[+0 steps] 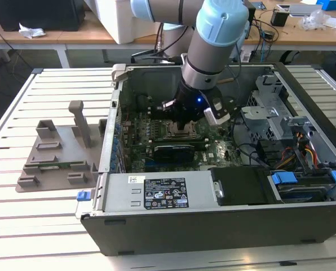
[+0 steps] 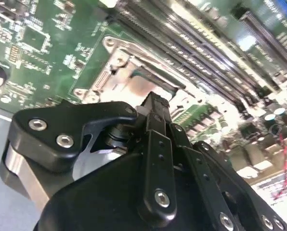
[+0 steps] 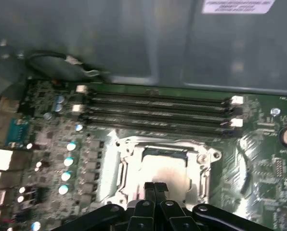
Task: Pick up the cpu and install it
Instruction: 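Install the second cpu locking lever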
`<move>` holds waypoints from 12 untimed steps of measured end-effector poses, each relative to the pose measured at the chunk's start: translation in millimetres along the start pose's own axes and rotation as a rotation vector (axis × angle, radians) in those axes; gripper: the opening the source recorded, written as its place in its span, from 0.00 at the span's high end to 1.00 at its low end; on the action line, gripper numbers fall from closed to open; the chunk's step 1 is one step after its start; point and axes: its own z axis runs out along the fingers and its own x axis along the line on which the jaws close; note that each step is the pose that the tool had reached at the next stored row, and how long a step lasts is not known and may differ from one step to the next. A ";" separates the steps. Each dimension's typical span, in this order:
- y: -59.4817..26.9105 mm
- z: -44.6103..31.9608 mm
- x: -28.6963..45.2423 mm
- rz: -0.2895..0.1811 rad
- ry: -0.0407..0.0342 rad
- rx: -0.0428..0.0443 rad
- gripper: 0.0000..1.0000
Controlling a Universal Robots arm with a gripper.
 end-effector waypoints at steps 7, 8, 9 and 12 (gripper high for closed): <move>26.3 4.9 -9.7 0.014 0.0083 0.0919 0.89; 28.5 4.7 -9.9 0.015 0.0091 0.1017 0.89; 31.5 1.4 -9.6 0.018 0.0108 0.1223 0.89; 37.5 -16.5 -7.6 0.022 0.0131 0.1499 0.89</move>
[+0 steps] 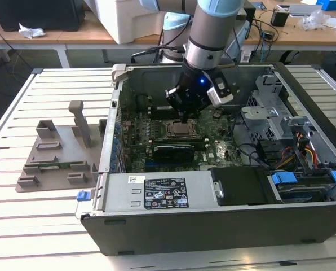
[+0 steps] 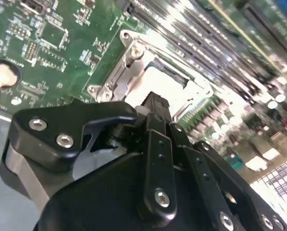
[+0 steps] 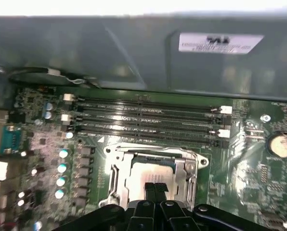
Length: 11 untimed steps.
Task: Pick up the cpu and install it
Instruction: 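Install the second cpu locking lever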
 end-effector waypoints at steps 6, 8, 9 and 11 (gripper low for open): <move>1.7 -33.4 4.8 0.000 0.0001 0.0012 0.89; 1.8 -34.2 4.9 0.000 -0.0002 0.0008 0.89; 1.8 -34.2 4.9 0.000 -0.0002 0.0008 0.89; 1.8 -34.3 4.9 0.000 0.0000 0.0010 0.89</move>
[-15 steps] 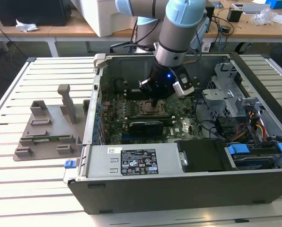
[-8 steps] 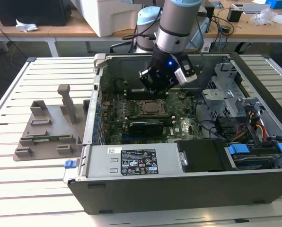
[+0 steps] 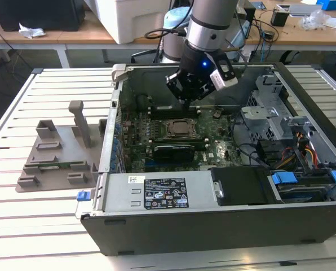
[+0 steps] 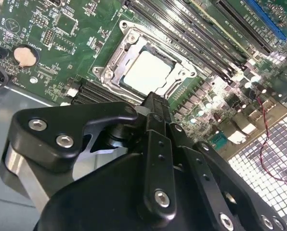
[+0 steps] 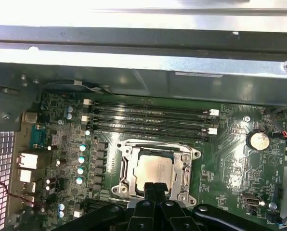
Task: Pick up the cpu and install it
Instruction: 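Install the second cpu locking lever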
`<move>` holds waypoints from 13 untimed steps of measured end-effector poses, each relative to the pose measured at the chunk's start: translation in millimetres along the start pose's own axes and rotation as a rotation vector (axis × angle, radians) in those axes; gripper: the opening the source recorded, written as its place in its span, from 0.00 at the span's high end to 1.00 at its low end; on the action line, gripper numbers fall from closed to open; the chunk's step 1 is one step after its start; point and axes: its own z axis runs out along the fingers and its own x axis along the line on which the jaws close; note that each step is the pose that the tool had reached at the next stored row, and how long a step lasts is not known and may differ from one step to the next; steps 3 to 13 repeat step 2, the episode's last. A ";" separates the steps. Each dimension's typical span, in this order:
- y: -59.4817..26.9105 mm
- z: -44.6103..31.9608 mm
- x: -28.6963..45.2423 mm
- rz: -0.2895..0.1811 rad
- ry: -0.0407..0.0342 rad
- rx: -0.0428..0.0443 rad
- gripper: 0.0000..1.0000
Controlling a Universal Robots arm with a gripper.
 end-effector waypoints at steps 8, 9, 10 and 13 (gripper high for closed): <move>0.0 0.0 0.0 0.000 0.0000 0.0001 0.89; 0.0 0.0 0.0 0.000 0.0000 0.0001 0.89; 0.0 0.0 0.0 0.000 0.0000 0.0001 0.89; 0.0 0.0 0.0 0.000 0.0000 0.0001 0.89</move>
